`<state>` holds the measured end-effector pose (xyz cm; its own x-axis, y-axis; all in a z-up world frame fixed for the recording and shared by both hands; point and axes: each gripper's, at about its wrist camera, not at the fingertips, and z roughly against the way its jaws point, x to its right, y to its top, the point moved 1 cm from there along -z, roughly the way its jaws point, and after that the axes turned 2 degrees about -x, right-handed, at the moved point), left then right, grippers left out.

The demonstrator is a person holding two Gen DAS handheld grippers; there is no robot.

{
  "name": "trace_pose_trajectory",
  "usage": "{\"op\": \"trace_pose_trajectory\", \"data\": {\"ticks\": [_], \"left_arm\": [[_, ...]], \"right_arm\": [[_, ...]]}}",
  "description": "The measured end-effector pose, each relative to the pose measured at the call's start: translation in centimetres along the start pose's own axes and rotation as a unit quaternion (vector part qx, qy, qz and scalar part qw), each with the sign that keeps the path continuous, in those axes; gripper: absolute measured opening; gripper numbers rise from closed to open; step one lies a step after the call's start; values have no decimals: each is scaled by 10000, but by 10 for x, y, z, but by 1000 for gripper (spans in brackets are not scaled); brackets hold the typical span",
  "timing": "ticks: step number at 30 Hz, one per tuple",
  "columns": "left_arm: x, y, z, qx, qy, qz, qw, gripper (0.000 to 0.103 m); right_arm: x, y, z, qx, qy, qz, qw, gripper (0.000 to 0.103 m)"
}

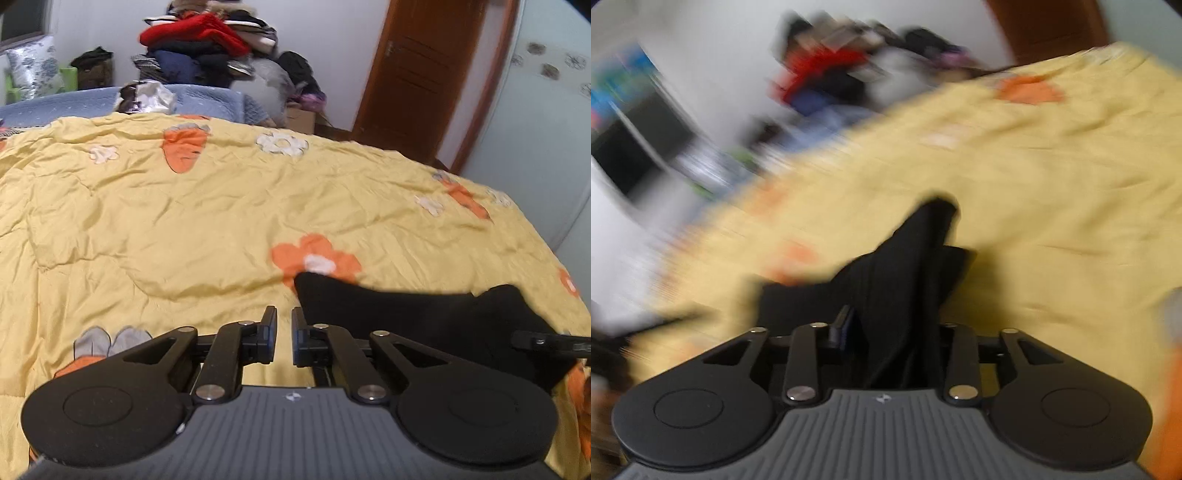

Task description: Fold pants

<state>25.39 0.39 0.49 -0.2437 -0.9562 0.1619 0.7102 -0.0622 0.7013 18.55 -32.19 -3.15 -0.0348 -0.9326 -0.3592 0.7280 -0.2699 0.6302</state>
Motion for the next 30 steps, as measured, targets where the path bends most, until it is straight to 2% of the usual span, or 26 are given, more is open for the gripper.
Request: {"op": "trace_pose_trajectory", "data": {"ticks": [2,4,5,6,8,10,12,13,14,16,18,21,24,26,28,30], "left_arm": [[6,-12,12,-47,3,-142,9999,27],[18,-26,25,29,49,-233,9997,55],[25,-33,31,61,28,-243,9997,60],[35,-42,36,63,-28,-291,9996,65],[57,-55,41,92,-221,-474,9986,68],[79,-66,34,0,-138,-823,9965,78],[95,-75,21,-92,323,-1144,9929,76],[101,-77,19,-111,665,-1228,9901,75],[103,-79,21,-92,847,-1250,9885,75],[104,-82,35,55,735,-1169,9904,78],[103,-84,51,101,607,-999,9931,82],[102,-92,77,170,587,-880,9942,92],[102,-102,105,127,747,-801,9939,92],[99,-112,125,157,582,-589,9964,98],[98,-125,135,144,253,-380,9989,103],[98,-139,129,-53,118,-321,9994,102]], "right_arm": [[-4,-6,21,440,-364,322,9978,43],[-14,-13,43,813,-871,664,9907,45],[-21,-18,51,902,-771,907,9888,45],[-28,-23,56,884,-462,1107,9888,45],[-39,-32,55,654,99,1297,9893,46],[-42,-40,39,264,-46,1356,9904,46],[-37,-47,26,99,-400,1331,9902,46],[-33,-49,30,190,-534,1227,9908,46],[-33,-51,39,319,-646,1120,9911,46],[-37,-57,64,587,-666,1002,9910,46],[-38,-68,98,764,-376,917,9921,48],[-43,-78,146,833,67,964,9918,66],[-55,-83,195,815,151,1193,9894,72],[-66,-85,217,894,307,1464,9847,81],[-74,-95,221,1088,405,1518,9816,89],[-78,-105,206,983,555,1424,9833,91]]}}
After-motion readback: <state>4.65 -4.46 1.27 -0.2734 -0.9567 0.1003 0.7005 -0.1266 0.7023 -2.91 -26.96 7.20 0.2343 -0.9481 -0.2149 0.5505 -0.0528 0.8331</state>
